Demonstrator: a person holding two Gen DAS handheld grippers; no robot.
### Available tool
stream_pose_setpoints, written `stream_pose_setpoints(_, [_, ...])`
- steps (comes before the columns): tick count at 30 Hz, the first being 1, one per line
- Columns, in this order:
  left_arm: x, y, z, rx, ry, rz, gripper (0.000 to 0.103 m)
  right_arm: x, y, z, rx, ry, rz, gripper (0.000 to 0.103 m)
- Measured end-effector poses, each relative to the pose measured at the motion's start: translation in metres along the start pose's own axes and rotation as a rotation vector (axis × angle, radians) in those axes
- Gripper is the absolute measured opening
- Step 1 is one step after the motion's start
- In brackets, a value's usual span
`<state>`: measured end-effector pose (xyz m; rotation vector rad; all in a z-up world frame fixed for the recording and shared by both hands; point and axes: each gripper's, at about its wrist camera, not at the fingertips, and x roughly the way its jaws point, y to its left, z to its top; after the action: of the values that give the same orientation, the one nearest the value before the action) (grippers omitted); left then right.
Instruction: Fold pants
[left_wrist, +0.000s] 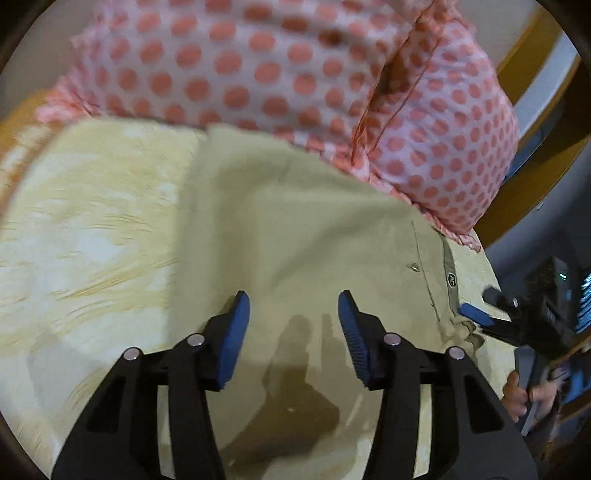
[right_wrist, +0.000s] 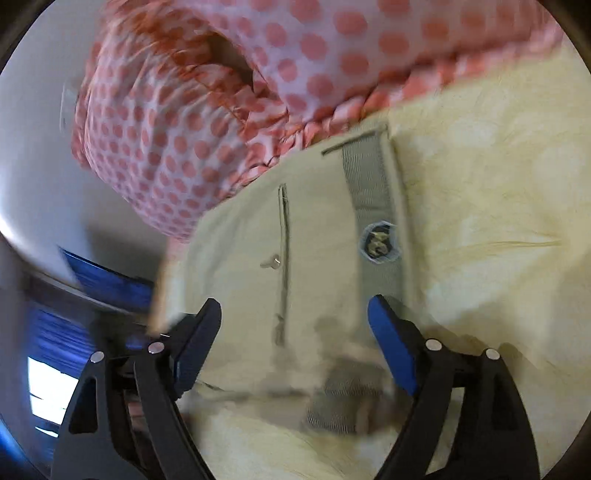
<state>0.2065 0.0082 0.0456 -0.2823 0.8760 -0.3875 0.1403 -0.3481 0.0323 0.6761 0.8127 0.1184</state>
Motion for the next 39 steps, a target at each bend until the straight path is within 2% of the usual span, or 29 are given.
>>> stream_pose_setpoints(1, [-0.014,-0.003,-0.008,0.026,-0.031,0.021,0.069,-0.01,0.012,-0.013,-0.068,-0.036,-0.042,0.1])
stream_pose_setpoints(2, [-0.028,-0.008,-0.018,0.05,-0.06,0.055,0.075,-0.019,0.025,-0.035,-0.142,-0.066,-0.082,0.102])
stream_pose_setpoints(4, [-0.055,-0.016,-0.049,0.093,-0.119,0.142,0.095,-0.026,0.044,-0.073,-0.237,-0.093,-0.146,0.102])
stream_pose_setpoints(6, [-0.07,-0.032,-0.084,0.141,-0.165,0.212,0.098,-0.022,0.057,-0.103,-0.286,-0.111,-0.256,0.102])
stream_pose_setpoints(8, [-0.077,-0.037,-0.113,0.176,-0.177,0.268,0.101,-0.016,0.068,-0.131,-0.339,-0.138,-0.331,0.102])
stream_pose_setpoints(9, [-0.076,-0.041,-0.131,0.188,-0.175,0.306,0.101,-0.013,0.072,-0.142,-0.364,-0.156,-0.344,0.102])
stream_pose_setpoints(11, [-0.071,-0.043,-0.15,0.199,-0.169,0.322,0.101,-0.011,0.074,-0.159,-0.392,-0.177,-0.368,0.102])
stream_pose_setpoints(15, [-0.056,-0.04,-0.165,0.198,-0.146,0.362,0.101,-0.001,0.083,-0.174,-0.431,-0.191,-0.41,0.102])
stream_pose_setpoints(20, [-0.055,-0.038,-0.173,0.211,-0.154,0.387,0.101,-0.003,0.083,-0.19,-0.427,-0.21,-0.43,0.102])
stream_pose_setpoints(27, [-0.058,-0.038,-0.181,0.203,-0.193,0.404,0.101,-0.009,0.081,-0.209,-0.413,-0.308,-0.442,0.102])
stream_pose_setpoints(39, [-0.059,-0.037,-0.182,0.198,-0.211,0.412,0.101,-0.009,0.081,-0.209,-0.415,-0.317,-0.442,0.102])
